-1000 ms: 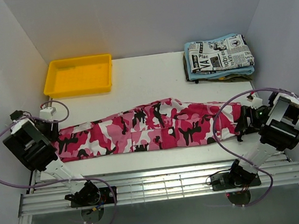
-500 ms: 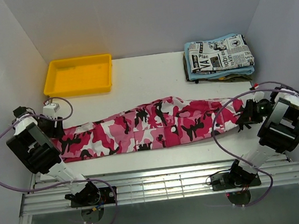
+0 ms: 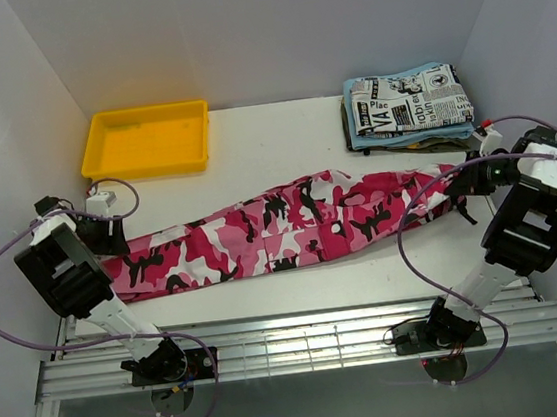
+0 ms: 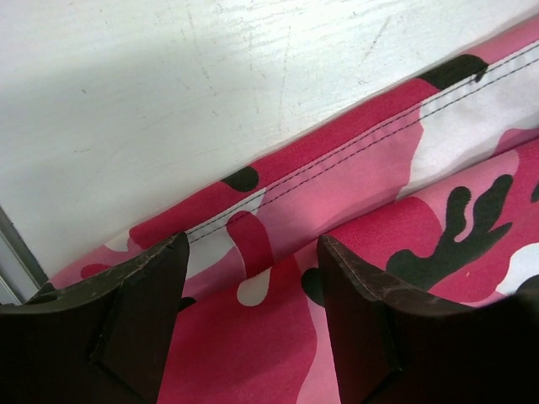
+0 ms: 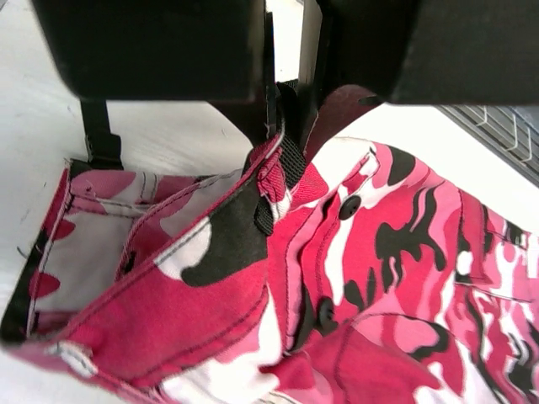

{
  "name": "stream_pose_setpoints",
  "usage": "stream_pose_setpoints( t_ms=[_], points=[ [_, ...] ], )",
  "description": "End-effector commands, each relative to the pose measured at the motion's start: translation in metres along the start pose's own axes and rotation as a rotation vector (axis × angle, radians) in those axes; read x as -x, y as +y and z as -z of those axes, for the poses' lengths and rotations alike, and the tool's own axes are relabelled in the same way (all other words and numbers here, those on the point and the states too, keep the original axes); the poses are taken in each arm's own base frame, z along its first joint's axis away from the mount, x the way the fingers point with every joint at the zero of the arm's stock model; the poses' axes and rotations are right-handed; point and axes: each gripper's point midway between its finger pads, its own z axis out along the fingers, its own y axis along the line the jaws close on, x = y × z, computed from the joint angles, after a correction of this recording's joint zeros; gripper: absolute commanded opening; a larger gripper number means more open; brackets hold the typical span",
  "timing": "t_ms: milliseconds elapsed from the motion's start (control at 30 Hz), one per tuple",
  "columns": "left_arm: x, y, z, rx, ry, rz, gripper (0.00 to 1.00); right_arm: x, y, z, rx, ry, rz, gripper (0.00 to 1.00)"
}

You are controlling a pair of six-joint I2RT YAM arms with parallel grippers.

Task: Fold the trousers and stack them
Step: Fold the trousers

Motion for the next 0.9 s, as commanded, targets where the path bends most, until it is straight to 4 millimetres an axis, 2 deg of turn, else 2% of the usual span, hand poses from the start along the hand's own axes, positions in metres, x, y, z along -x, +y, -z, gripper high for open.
stream_pose_setpoints(
  t_ms=[0, 100, 200, 300, 333, 400, 433, 533, 600, 633, 700, 733, 767, 867],
  points=[
    [0.009, 0.004, 0.001, 0.023, -0.023, 0.019, 0.73, 0.059, 0.018, 0.020, 0.057, -0.173, 0.162, 0.08],
    [0.009, 0.007, -0.002, 0.026, -0.018, 0.030, 0.73, 0.088, 0.027, 0.027, 0.054, -0.244, 0.250, 0.08],
    [0.002, 0.006, -0.009, 0.021, -0.005, 0.047, 0.71, 0.113, 0.028, 0.023, 0.066, -0.290, 0.292, 0.08],
    [-0.002, 0.004, -0.013, 0.018, -0.002, 0.057, 0.67, 0.113, 0.013, 0.009, 0.087, -0.285, 0.288, 0.08],
    [-0.005, 0.003, -0.015, 0.018, 0.000, 0.056, 0.66, 0.097, 0.000, -0.006, 0.082, -0.254, 0.261, 0.08],
    [-0.009, 0.002, -0.017, 0.021, 0.008, 0.054, 0.65, 0.082, -0.028, -0.024, 0.017, -0.228, 0.284, 0.08],
    [-0.011, 0.002, -0.018, 0.023, 0.011, 0.052, 0.64, 0.058, -0.042, -0.043, 0.018, -0.182, 0.232, 0.08],
    [-0.010, 0.001, -0.017, 0.021, 0.007, 0.041, 0.67, 0.029, -0.073, -0.070, -0.015, -0.114, 0.145, 0.08],
    [-0.003, -0.001, -0.010, 0.009, -0.021, 0.013, 0.70, 0.017, -0.089, -0.080, -0.057, -0.081, 0.108, 0.08],
    [0.003, -0.013, -0.006, -0.045, -0.052, -0.005, 0.71, 0.013, -0.098, -0.086, -0.075, -0.075, 0.085, 0.08],
    [0.026, -0.023, 0.015, -0.081, -0.131, -0.090, 0.76, 0.010, -0.106, -0.089, -0.101, -0.058, 0.062, 0.08],
    [0.030, -0.037, 0.024, -0.138, -0.143, -0.092, 0.77, 0.006, -0.109, -0.091, -0.103, -0.046, 0.048, 0.08],
    [0.058, -0.043, 0.043, -0.167, -0.241, -0.159, 0.79, 0.002, -0.110, -0.092, -0.103, -0.028, 0.034, 0.08],
    [0.092, -0.066, 0.064, -0.210, -0.307, -0.239, 0.81, -0.010, -0.111, -0.090, -0.116, 0.019, 0.040, 0.08]
  ],
)
